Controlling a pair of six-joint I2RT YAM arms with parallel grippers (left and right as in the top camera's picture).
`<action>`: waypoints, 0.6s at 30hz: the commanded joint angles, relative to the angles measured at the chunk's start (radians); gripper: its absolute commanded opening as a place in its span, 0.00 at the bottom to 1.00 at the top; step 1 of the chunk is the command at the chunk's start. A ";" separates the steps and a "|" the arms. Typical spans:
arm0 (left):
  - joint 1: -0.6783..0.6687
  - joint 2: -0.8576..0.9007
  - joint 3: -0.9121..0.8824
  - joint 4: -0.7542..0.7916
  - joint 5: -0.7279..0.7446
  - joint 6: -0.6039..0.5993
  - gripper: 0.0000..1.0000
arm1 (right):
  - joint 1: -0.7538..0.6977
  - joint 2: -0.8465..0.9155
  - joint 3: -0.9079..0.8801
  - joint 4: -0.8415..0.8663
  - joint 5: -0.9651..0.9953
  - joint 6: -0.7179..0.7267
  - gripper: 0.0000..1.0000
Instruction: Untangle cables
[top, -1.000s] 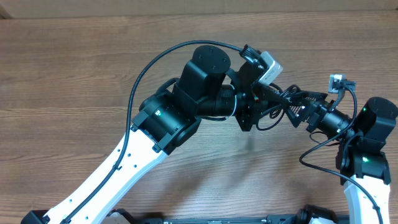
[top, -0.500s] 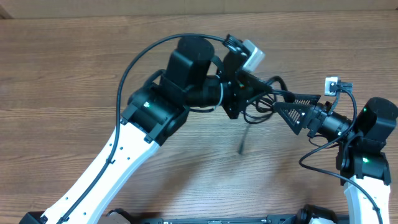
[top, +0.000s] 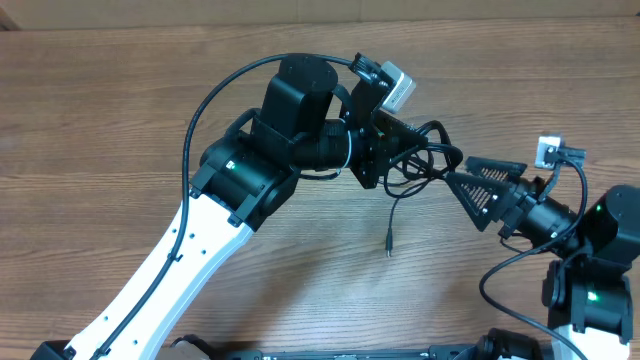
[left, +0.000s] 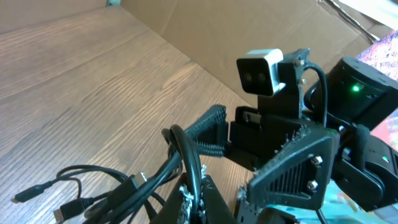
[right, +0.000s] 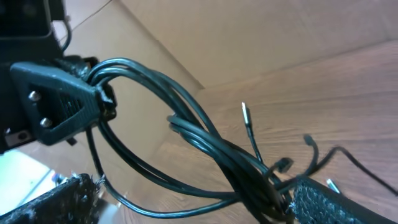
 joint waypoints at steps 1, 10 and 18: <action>0.002 -0.023 0.022 0.006 0.017 -0.006 0.04 | -0.002 -0.021 0.012 -0.057 0.102 0.030 1.00; 0.033 -0.023 0.022 -0.038 0.018 -0.009 0.04 | -0.002 -0.021 0.127 -0.353 0.256 -0.139 1.00; 0.061 -0.023 0.022 -0.021 0.058 -0.085 0.04 | -0.002 -0.021 0.301 -0.591 0.290 -0.458 1.00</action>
